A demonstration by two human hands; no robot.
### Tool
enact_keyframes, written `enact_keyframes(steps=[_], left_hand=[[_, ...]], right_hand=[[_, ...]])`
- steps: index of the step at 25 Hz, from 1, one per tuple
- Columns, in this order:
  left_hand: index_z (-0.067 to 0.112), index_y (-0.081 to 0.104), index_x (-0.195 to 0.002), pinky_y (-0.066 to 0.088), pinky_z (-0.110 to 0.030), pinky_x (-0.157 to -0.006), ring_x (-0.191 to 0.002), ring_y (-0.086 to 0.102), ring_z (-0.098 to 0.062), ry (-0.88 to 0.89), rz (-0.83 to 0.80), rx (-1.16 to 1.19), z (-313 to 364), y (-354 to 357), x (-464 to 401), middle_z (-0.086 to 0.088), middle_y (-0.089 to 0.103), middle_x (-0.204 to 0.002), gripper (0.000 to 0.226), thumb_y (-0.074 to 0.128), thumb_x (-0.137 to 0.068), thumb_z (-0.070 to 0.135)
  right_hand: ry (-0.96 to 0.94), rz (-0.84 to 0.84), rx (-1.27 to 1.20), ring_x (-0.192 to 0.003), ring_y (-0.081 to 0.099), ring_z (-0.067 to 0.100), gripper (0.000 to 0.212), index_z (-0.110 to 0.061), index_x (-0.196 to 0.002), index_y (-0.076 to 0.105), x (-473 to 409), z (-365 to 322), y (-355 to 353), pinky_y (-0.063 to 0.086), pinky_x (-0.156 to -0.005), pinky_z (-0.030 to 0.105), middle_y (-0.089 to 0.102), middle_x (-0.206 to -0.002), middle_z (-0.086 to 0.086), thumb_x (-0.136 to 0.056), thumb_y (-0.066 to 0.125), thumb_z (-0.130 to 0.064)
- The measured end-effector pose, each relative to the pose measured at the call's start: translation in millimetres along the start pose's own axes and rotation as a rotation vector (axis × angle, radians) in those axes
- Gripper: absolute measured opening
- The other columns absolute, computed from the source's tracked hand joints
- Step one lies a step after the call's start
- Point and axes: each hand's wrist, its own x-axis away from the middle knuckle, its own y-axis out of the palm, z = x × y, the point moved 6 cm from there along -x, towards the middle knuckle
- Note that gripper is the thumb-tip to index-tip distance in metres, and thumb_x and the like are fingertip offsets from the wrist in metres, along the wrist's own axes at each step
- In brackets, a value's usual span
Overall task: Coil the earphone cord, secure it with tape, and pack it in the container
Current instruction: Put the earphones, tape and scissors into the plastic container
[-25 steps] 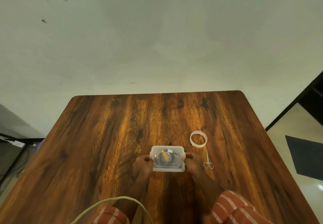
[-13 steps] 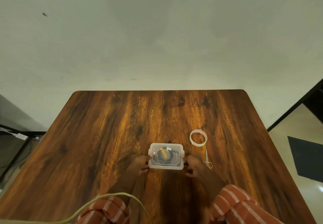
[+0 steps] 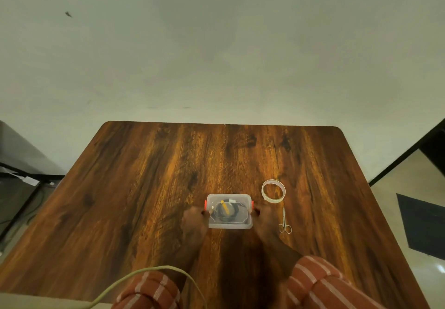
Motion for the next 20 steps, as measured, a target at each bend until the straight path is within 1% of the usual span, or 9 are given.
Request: enact_keyframes(steps=[4, 7, 9, 11, 13, 15, 16, 18, 20], left_hand=[[0.016, 0.070, -0.097, 0.058, -0.032, -0.078, -0.083, 0.067, -0.013, -0.007, 0.032, 0.127, -7.2, -0.6, 1.4, 0.000, 0.071, -0.093, 0.020, 0.052, -0.097, 0.025], [0.021, 0.070, -0.108, 0.057, -0.041, -0.085, -0.090, 0.067, -0.013, 0.002, 0.037, 0.239, -24.6, 2.3, 0.8, 0.000, 0.072, -0.103, 0.024, 0.048, -0.099, 0.025], [0.023, 0.069, -0.111, 0.057, -0.041, -0.086, -0.092, 0.066, -0.012, 0.056, 0.025, 0.306, -22.4, -7.2, 8.8, 0.000, 0.072, -0.107, 0.025, 0.047, -0.099, 0.023], [0.021, 0.067, -0.118, 0.053, -0.035, -0.089, -0.100, 0.065, -0.013, 0.117, 0.028, 0.333, -15.5, -21.9, 15.0, 0.002, 0.069, -0.116, 0.027, 0.048, -0.099, 0.016], [0.014, 0.061, -0.128, 0.049, -0.035, -0.095, -0.114, 0.061, -0.018, 0.158, 0.048, 0.294, -10.5, -34.8, 18.0, -0.001, 0.065, -0.127, 0.032, 0.050, -0.098, 0.011], [0.012, 0.057, -0.133, 0.048, -0.033, -0.097, -0.120, 0.058, -0.020, 0.207, 0.025, 0.275, -4.7, -39.7, 21.7, -0.003, 0.061, -0.133, 0.036, 0.051, -0.097, 0.007], [0.011, 0.056, -0.134, 0.048, -0.028, -0.094, -0.121, 0.058, -0.020, 0.218, -0.001, 0.287, -0.4, -40.9, 25.4, -0.003, 0.061, -0.134, 0.037, 0.050, -0.097, 0.007], [0.015, 0.057, -0.132, 0.046, -0.018, -0.085, -0.119, 0.060, -0.017, 0.243, -0.029, 0.318, 5.8, -38.2, 28.2, 0.001, 0.062, -0.129, 0.036, 0.051, -0.097, 0.009], [0.023, 0.058, -0.128, 0.048, -0.018, -0.085, -0.115, 0.062, -0.014, 0.290, -0.045, 0.351, 12.8, -38.1, 33.2, 0.003, 0.064, -0.127, 0.036, 0.054, -0.095, 0.009]], right_hand=[[-0.064, 0.120, 0.369, -0.130, 0.054, 0.032, 0.041, -0.020, -0.135, 0.058, -32.3, 10.1, -49.1, 0.039, -0.112, 0.041, 0.056, -0.143, 0.008, -0.097, 0.052, -0.034], [0.003, -0.095, 0.467, -0.139, 0.044, 0.033, 0.051, -0.014, -0.147, 0.044, -58.0, 35.3, -38.7, 0.036, -0.116, 0.043, 0.043, -0.154, 0.012, -0.099, 0.052, -0.031], [0.003, -0.130, 0.497, -0.140, 0.043, 0.032, 0.051, -0.013, -0.146, 0.044, -66.1, 42.3, -34.5, 0.034, -0.117, 0.043, 0.043, -0.154, 0.012, -0.099, 0.052, -0.031], [-0.136, 0.015, 0.436, -0.137, 0.046, 0.030, 0.045, -0.024, -0.143, 0.050, -59.3, 26.5, -44.3, 0.035, -0.117, 0.044, 0.048, -0.151, 0.008, -0.098, 0.052, -0.029], [-0.359, 0.121, 0.340, -0.121, 0.059, 0.027, 0.038, -0.027, -0.133, 0.060, -35.7, -13.0, -50.0, 0.042, -0.107, 0.029, 0.062, -0.134, 0.005, -0.095, 0.057, -0.026], [-0.439, 0.092, 0.103, -0.110, 0.062, 0.027, 0.030, -0.015, -0.121, 0.069, -13.8, -46.6, -34.7, 0.041, -0.089, 0.009, 0.068, -0.116, 0.006, -0.092, 0.063, -0.014], [-0.455, 0.017, 0.052, -0.110, 0.060, 0.024, 0.029, -0.013, -0.119, 0.070, -6.2, -56.9, -16.5, 0.041, -0.092, 0.009, 0.067, -0.117, 0.005, -0.091, 0.062, -0.011], [-0.540, -0.103, 0.129, -0.114, 0.056, 0.018, 0.028, -0.012, -0.117, 0.071, 10.6, -73.4, 17.2, 0.044, -0.103, 0.024, 0.065, -0.121, 0.002, -0.091, 0.062, -0.010], [-0.558, -0.212, 0.231, -0.118, 0.054, 0.017, 0.028, -0.013, -0.118, 0.070, 21.6, -70.6, 42.4, 0.043, -0.108, 0.034, 0.065, -0.124, 0.001, -0.091, 0.062, -0.011]])
